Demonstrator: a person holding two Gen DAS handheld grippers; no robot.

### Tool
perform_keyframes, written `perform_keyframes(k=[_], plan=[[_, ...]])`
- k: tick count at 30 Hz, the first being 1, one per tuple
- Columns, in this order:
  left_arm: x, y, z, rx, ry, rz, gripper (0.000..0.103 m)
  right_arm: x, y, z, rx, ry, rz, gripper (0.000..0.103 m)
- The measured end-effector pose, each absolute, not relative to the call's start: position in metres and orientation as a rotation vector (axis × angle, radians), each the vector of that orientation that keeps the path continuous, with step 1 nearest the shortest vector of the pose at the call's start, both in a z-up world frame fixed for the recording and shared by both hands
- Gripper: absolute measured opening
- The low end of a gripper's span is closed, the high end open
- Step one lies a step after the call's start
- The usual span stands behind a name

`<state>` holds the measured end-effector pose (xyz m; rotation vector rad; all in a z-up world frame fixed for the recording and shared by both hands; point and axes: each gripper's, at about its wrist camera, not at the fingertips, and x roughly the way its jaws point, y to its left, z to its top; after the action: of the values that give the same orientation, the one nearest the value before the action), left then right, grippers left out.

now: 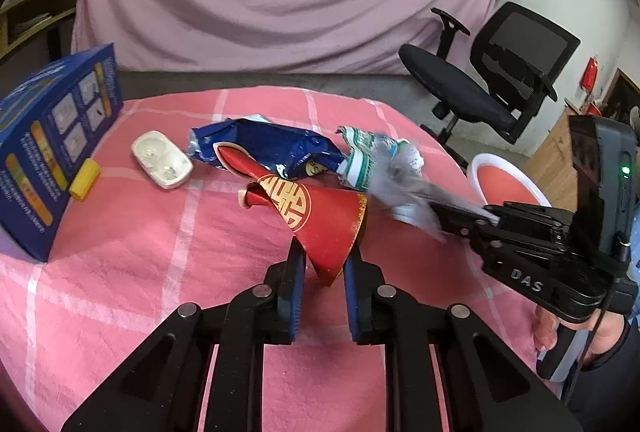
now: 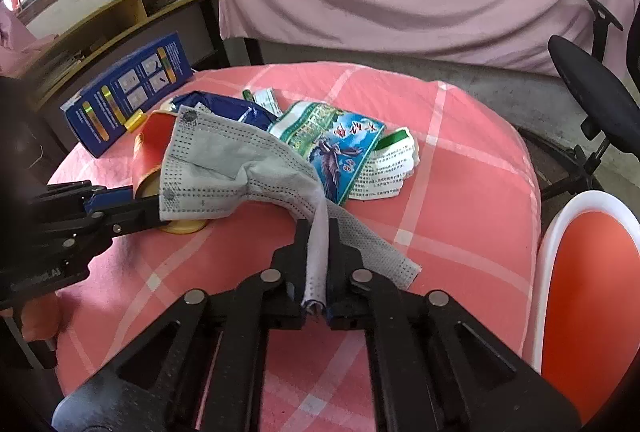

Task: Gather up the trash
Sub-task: 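Carry mask and red cup to the orange bucket and open both grippers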

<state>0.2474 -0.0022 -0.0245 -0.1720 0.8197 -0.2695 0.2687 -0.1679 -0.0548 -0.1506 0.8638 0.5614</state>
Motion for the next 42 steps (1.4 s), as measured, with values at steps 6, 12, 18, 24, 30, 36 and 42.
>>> perform_keyframes(k=[6, 12, 18, 24, 30, 36, 42], plan=[[0.229, -0.011, -0.018, -0.139, 0.721, -0.21, 0.014, 0.248, -0.175, -0.037, -0.121, 0.738, 0.56, 0.023], [0.206, -0.032, -0.003, -0.108, 0.556, -0.18, 0.015, 0.221, -0.202, -0.01, -0.044, 0.534, 0.52, 0.023], [0.2, -0.078, 0.028, -0.055, 0.364, -0.222, 0.015, 0.195, -0.248, 0.024, 0.044, 0.296, 0.389, 0.023], [0.2, -0.136, 0.052, 0.008, 0.214, -0.325, 0.015, 0.18, -0.296, 0.048, 0.108, 0.118, 0.224, 0.023], [0.216, -0.194, 0.057, 0.05, 0.17, -0.443, 0.015, 0.171, -0.346, 0.055, 0.171, 0.055, 0.083, 0.023], [0.232, -0.253, 0.053, 0.094, 0.215, -0.542, 0.015, 0.174, -0.385, 0.048, 0.223, 0.103, -0.009, 0.023], [0.249, -0.283, 0.033, 0.108, 0.334, -0.592, 0.015, 0.18, -0.419, 0.027, 0.271, 0.224, -0.068, 0.024]])
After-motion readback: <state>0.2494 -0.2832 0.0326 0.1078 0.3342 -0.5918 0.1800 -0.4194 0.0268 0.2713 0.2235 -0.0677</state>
